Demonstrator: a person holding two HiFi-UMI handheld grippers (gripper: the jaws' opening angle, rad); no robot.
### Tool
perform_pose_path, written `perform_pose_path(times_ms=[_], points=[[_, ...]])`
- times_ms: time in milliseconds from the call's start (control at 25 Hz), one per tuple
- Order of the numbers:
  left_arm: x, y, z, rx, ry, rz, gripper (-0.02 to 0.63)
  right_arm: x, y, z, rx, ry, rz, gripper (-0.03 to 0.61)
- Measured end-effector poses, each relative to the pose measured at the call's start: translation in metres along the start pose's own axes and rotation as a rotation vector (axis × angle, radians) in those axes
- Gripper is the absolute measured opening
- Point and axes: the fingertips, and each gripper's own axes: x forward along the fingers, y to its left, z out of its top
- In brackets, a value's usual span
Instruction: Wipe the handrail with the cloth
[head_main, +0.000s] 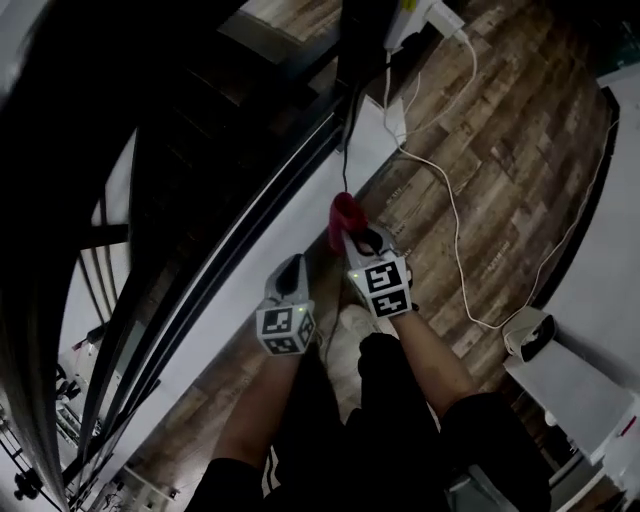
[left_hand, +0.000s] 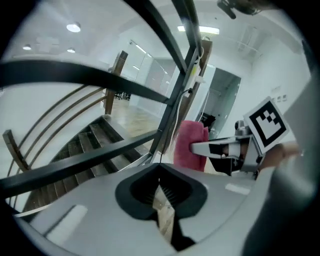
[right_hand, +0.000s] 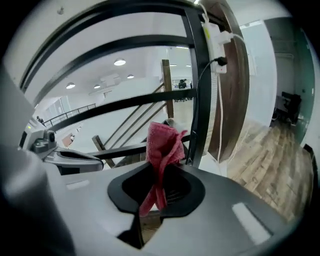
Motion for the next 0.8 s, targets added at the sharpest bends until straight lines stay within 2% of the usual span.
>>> perform_pose_path(times_ms=[200,360,600,680,800], points=[[-0.074,-0.04,0.051,0.012,-0.026,0.039,0.0,-0.085,0.025,0.033,-0.002,0.002,0.079,0.043],[-0.118,-0.058,0.114,0.011,-0.124,0.072,0.0,-0.132,0.038,0.078,-0.053,-0.027,0.144,0.043],[-0.188,-0.087,0.183,0.041,-0.257,0.144,0.0,-0.192,0.038,0.139,-0.16,-0.111,0.217,0.043],[-0.218,-0.087,0.2,0.038,-0.305,0.189,0.0,-0.211,0.032,0.156,-0.162,-0.143,0.214,0.043],[-0.263,-0.077,0.209,0.045,-0.368,0.306,0.0,-0.239,0.029,0.17,-0.152,-0.186,0.219,0.043]])
